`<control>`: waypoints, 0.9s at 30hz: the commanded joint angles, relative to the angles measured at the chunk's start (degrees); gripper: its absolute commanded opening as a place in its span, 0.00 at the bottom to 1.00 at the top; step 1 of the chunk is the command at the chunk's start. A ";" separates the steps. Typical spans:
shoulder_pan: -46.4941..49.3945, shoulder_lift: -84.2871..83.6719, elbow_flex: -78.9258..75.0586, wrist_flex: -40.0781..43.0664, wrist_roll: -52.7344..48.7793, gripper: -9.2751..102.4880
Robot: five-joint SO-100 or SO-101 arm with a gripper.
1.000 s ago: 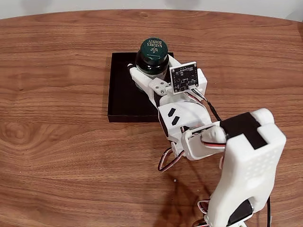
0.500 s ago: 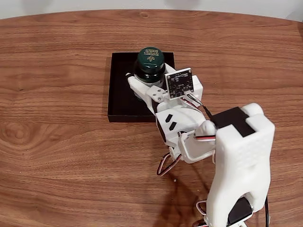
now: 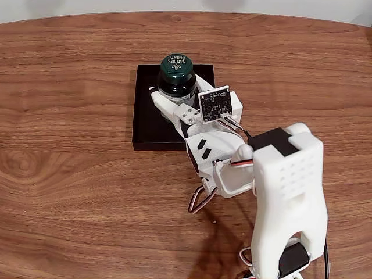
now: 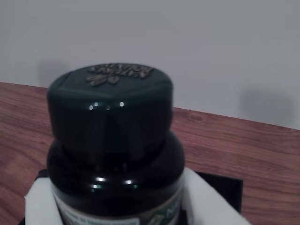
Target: Pick up the pill bottle and place it in the black box.
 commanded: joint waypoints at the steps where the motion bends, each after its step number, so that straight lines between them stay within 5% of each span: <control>1: -0.62 0.09 -2.55 -1.32 -0.35 0.27; 14: -1.32 0.53 -0.44 -1.32 0.09 0.50; 27: -1.58 16.44 11.07 9.49 2.72 0.52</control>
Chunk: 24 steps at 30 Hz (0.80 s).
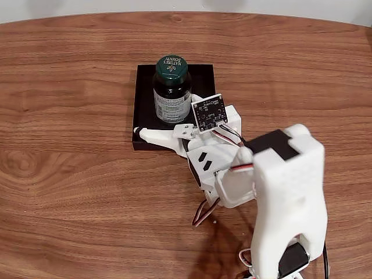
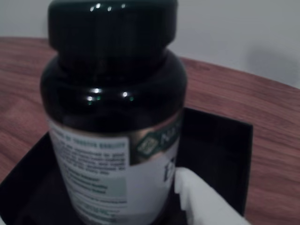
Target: Pick up the pill bottle and place it in the black box.
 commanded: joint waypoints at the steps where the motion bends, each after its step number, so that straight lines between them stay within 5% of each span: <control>1: -0.09 13.10 3.96 3.96 0.70 0.52; 12: 3.52 36.56 18.98 18.11 2.29 0.47; 20: 6.77 57.57 25.93 41.40 1.76 0.32; 24: 7.12 63.63 28.30 46.41 0.70 0.27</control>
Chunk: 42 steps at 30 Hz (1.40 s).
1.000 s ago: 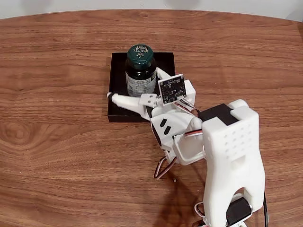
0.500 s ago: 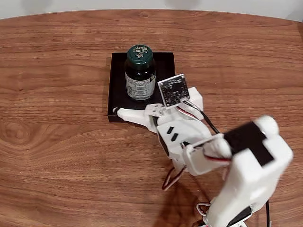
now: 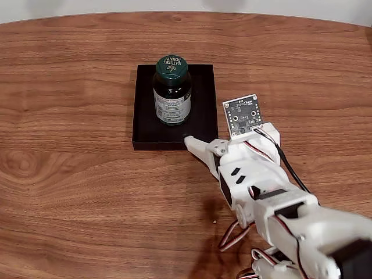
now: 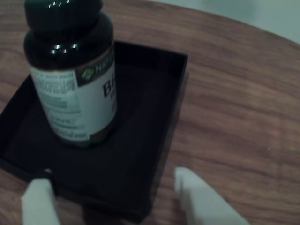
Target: Pick up the pill bottle and place it in the black box.
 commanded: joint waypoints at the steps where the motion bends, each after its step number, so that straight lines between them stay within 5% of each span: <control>1: 1.05 9.23 0.97 3.78 -1.05 0.27; 9: 4.39 16.52 1.76 14.59 -3.69 0.21; 20: 8.88 32.34 2.20 42.54 -4.22 0.08; 42: 11.78 55.81 2.81 85.25 -16.08 0.08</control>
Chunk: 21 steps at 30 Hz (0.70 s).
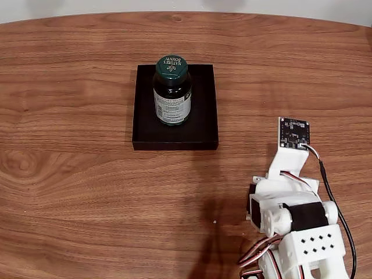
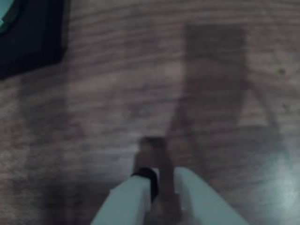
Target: Pick up the pill bottle and place it in the black box.
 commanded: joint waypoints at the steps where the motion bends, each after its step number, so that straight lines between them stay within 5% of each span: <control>1: 0.35 5.45 -0.97 7.29 -0.62 0.08; 11: 0.18 15.64 -0.97 24.43 -3.60 0.08; 21: -0.09 20.48 -0.97 33.22 1.67 0.08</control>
